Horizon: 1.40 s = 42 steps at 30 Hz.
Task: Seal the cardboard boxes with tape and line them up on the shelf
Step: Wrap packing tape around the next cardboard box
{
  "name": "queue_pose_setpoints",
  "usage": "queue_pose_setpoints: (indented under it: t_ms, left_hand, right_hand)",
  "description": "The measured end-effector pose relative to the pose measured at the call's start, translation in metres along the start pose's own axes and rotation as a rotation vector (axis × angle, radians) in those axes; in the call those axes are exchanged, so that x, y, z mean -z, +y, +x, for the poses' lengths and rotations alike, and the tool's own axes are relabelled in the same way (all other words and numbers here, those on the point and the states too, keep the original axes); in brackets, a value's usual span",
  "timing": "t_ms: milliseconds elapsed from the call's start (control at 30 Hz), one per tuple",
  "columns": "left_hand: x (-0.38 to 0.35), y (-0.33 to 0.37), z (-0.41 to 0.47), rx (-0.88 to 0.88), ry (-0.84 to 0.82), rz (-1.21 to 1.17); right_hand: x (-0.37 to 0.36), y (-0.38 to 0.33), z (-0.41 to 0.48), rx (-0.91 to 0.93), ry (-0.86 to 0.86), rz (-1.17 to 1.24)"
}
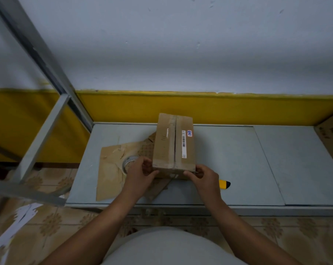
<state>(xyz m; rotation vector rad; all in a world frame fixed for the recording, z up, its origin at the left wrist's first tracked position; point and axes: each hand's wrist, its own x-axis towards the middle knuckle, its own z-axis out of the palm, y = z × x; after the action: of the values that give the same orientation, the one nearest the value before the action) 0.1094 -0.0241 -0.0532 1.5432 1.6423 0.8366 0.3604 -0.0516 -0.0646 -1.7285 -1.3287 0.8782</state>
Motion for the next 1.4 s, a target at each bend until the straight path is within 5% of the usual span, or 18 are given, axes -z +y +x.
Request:
queue_pose_setpoints:
  t_ms: [867, 1167, 1400]
  left_hand:
    - [0.013, -0.002, 0.001, -0.252, 0.061, 0.228]
    - [0.007, -0.015, 0.007, -0.217, 0.072, 0.302]
    - [0.01, -0.007, 0.007, -0.154, 0.033, 0.214]
  right_hand:
    - [-0.006, 0.019, -0.006, 0.049, 0.116, 0.008]
    - [-0.007, 0.028, 0.0, 0.138, 0.071, -0.211]
    - [-0.003, 0.02, -0.002, 0.078, 0.025, -0.043]
